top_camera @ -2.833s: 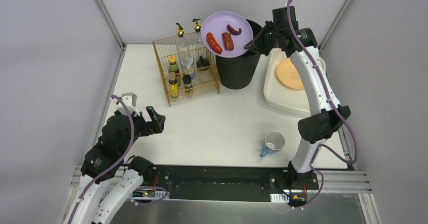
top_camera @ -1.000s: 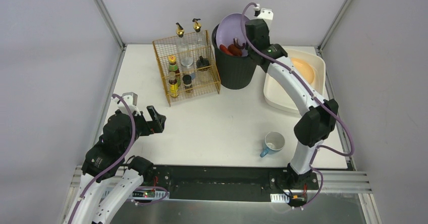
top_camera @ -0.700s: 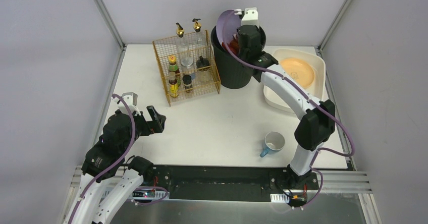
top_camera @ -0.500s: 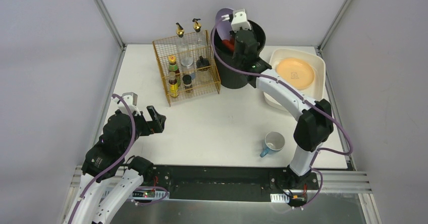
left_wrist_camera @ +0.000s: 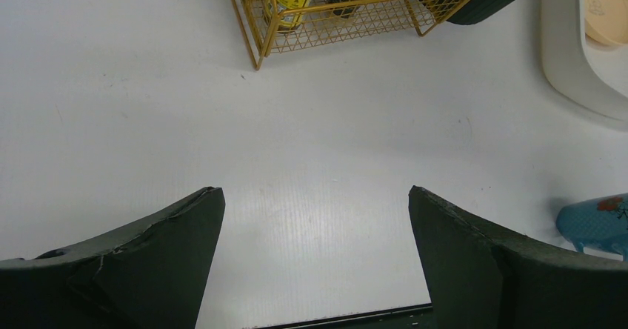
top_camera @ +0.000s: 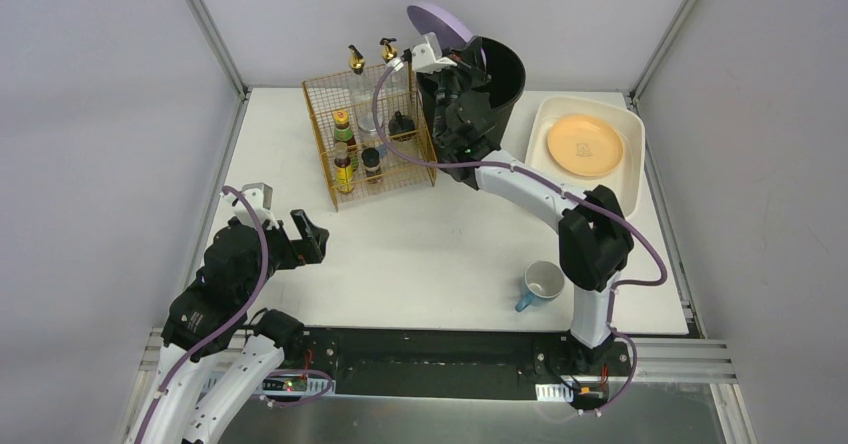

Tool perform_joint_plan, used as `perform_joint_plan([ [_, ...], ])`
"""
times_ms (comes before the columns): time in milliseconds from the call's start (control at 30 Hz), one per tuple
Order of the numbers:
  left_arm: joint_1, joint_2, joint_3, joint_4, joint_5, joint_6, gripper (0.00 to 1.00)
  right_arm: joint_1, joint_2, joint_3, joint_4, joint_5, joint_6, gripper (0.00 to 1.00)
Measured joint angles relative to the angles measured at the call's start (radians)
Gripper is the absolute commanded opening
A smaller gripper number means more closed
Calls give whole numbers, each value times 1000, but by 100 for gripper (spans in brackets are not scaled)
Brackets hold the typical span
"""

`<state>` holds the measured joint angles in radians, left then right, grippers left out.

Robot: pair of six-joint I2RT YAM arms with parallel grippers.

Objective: Clear the kitchen counter

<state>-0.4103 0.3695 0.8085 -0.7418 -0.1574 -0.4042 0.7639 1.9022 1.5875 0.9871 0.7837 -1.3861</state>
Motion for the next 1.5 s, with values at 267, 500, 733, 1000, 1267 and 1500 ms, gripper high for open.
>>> perform_joint_plan([
  [267,0,0,0,0,0,0,100,4,8,0,84,-6,-87,0],
  [500,0,0,0,0,0,0,100,-9,-32,-26,50,26,-61,0],
  [733,0,0,0,0,0,0,100,-73,-218,-93,-139,103,160,0],
  [1000,0,6,0,0,1,0,100,-224,-516,-155,-522,116,611,0],
  [1267,0,14,0,0,13,0,100,-459,-622,-186,-937,-5,1087,0],
  [1500,0,16,0,0,21,0,100,-671,-583,-183,-1247,-179,1487,0],
])
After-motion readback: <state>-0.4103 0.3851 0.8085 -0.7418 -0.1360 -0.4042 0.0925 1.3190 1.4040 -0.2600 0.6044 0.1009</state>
